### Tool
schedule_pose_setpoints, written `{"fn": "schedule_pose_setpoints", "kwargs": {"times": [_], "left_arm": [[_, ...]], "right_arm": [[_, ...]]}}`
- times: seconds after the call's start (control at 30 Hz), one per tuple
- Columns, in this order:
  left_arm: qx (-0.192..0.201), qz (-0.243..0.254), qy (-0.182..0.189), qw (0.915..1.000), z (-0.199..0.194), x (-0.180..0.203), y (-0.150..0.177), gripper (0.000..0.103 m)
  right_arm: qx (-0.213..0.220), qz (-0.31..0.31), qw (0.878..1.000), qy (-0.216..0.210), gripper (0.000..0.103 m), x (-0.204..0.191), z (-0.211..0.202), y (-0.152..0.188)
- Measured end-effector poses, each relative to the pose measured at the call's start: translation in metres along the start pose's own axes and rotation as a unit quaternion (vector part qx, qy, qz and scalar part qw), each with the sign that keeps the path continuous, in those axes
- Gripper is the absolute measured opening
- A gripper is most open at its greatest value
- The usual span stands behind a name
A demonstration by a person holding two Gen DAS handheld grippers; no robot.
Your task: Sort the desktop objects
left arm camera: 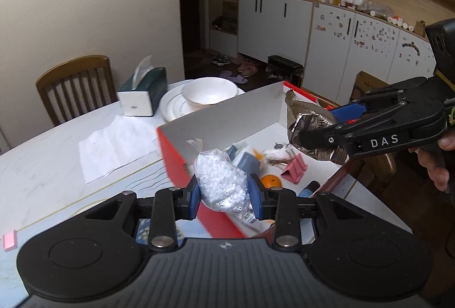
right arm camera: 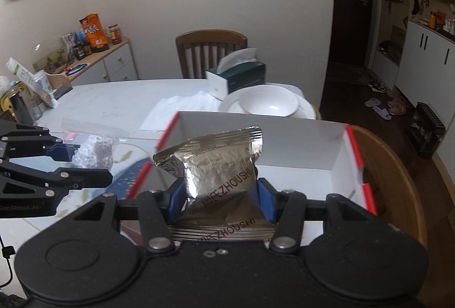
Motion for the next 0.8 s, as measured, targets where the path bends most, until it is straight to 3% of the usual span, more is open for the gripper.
{"fn": "schedule_pose_setpoints", "kwargs": {"times": [0.43,0.8], "left_arm": [[-0.042,0.043,0.036,0.9975,0.067,0.047,-0.012,0.034],[-0.108,0.064,0.059,0.9904,0.114,0.058,-0.002,0.034]], "right_arm": [[-0.034,0.017,0.999,0.036,0.052,0.064,0.028,0.015],[-0.070,-0.016,0.997,0.030,0.052,0.070,0.060,0.023]]}}
Point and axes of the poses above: each gripper's, at about its wrist camera, not at the fingertips, and z roughly the way its jaws point, x to its right, y to its underside, the point moved 10 cm from there along z, roughly the way its jaws point, and after that the axes turned 4 degrees about -y, right-handed, at the moved point
